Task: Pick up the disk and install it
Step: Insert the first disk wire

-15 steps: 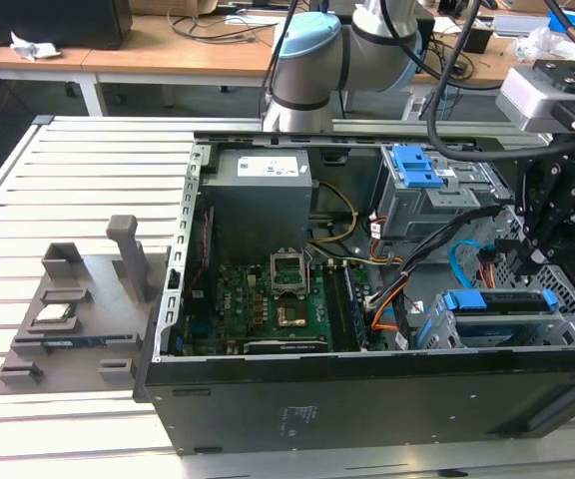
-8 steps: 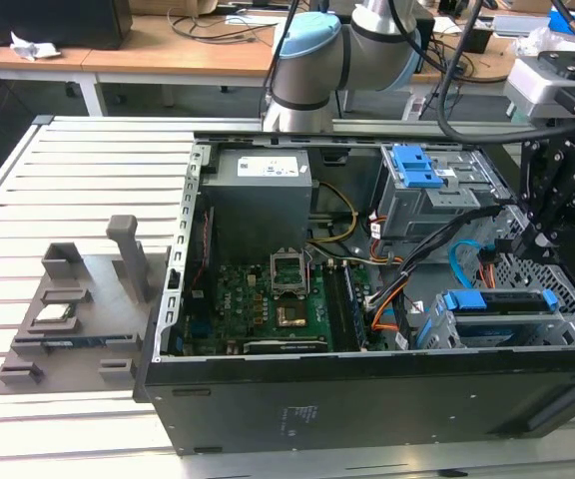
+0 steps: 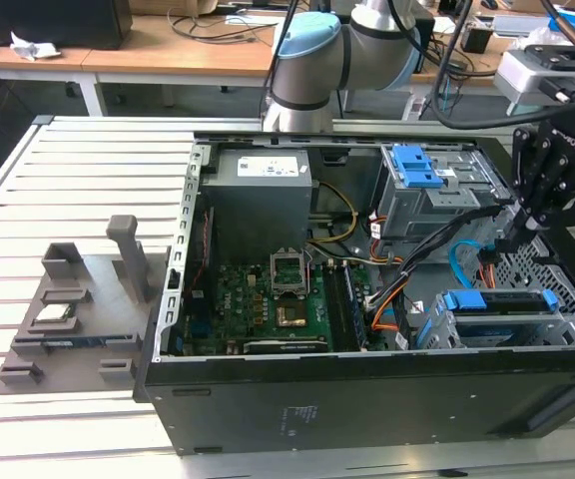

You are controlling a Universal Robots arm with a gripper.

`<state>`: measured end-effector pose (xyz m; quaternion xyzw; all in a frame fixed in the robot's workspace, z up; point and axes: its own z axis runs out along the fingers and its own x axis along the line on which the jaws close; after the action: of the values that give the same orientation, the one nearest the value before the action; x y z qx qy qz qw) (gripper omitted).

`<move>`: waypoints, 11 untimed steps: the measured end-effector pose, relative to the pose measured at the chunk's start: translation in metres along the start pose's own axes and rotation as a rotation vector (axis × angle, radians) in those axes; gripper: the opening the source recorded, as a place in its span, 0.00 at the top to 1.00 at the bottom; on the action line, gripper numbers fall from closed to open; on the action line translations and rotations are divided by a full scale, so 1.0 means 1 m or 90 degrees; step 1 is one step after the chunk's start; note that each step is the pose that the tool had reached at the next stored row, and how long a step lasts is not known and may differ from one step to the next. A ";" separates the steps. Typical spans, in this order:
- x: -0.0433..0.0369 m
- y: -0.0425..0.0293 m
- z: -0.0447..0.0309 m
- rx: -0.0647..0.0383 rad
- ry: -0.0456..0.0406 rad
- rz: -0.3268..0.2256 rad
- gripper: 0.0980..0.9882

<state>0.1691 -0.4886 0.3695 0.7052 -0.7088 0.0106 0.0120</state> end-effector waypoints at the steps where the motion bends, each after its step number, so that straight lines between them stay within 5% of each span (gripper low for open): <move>1: -0.0013 0.0000 0.0008 0.000 0.0000 0.000 0.99; 11: -0.0044 -0.0001 0.0031 0.000 0.0009 0.000 0.98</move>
<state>0.1692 -0.4843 0.3662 0.7052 -0.7088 0.0111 0.0124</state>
